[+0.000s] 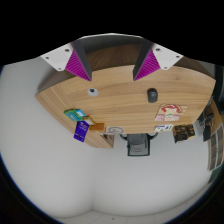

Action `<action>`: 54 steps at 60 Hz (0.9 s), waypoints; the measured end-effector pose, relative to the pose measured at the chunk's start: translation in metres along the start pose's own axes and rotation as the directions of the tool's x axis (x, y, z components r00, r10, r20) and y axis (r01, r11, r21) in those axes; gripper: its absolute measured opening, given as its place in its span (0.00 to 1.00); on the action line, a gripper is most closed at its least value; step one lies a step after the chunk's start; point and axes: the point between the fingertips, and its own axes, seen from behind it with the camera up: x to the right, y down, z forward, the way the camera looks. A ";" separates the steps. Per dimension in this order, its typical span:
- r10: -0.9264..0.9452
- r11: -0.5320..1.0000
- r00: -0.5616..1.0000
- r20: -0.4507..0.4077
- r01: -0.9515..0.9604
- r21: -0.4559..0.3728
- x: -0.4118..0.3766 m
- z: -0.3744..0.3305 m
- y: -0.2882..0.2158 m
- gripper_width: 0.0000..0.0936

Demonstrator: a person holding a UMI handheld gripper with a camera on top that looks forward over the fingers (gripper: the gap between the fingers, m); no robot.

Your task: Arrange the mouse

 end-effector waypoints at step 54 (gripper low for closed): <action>-0.087 0.996 0.973 0.214 0.089 0.003 -0.156 0.023 0.026 0.93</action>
